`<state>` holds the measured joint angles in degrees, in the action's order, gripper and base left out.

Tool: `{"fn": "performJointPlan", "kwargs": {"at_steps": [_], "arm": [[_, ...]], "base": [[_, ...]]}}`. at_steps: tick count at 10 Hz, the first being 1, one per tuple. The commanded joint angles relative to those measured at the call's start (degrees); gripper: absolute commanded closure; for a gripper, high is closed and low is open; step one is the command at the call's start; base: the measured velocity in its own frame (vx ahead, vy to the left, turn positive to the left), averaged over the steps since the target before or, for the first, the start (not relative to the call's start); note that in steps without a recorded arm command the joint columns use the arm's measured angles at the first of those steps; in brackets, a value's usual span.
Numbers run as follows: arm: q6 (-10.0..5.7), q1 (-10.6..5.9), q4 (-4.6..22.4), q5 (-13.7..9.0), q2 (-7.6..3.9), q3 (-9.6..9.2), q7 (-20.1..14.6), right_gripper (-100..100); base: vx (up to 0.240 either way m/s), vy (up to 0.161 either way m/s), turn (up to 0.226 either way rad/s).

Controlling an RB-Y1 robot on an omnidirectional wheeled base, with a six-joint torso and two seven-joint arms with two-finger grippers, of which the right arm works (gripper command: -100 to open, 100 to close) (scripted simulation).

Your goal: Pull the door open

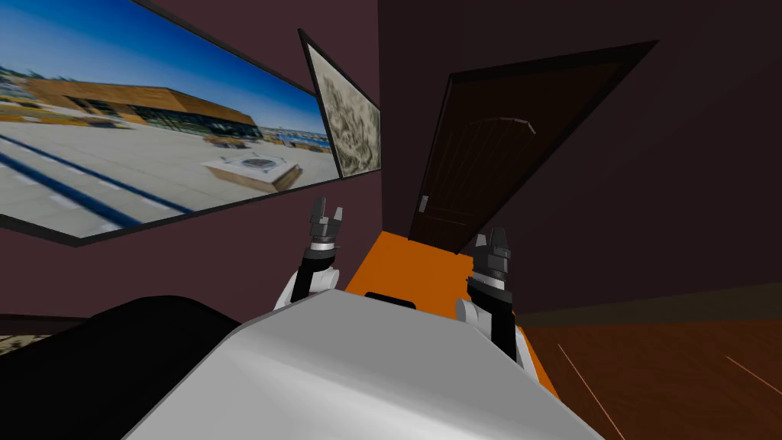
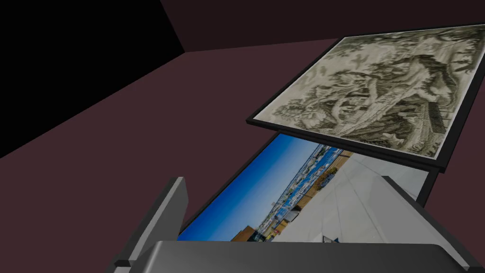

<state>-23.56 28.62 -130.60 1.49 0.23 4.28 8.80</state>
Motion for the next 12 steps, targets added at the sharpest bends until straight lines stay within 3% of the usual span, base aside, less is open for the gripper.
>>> {"fn": "performJointPlan", "kwargs": {"at_steps": [1,4,12], "arm": [[0.11,-0.51,1.21,0.91,-0.61,0.03,1.17,-100],[0.27,-1.21,2.87,2.17,-1.32,0.06,2.78,-100],[0.99,-4.46,10.62,8.02,-3.47,0.23,10.29,-100]], "base": [[0.112,0.014,-0.042],[0.175,0.009,-0.023],[0.179,0.017,-0.041]]}}
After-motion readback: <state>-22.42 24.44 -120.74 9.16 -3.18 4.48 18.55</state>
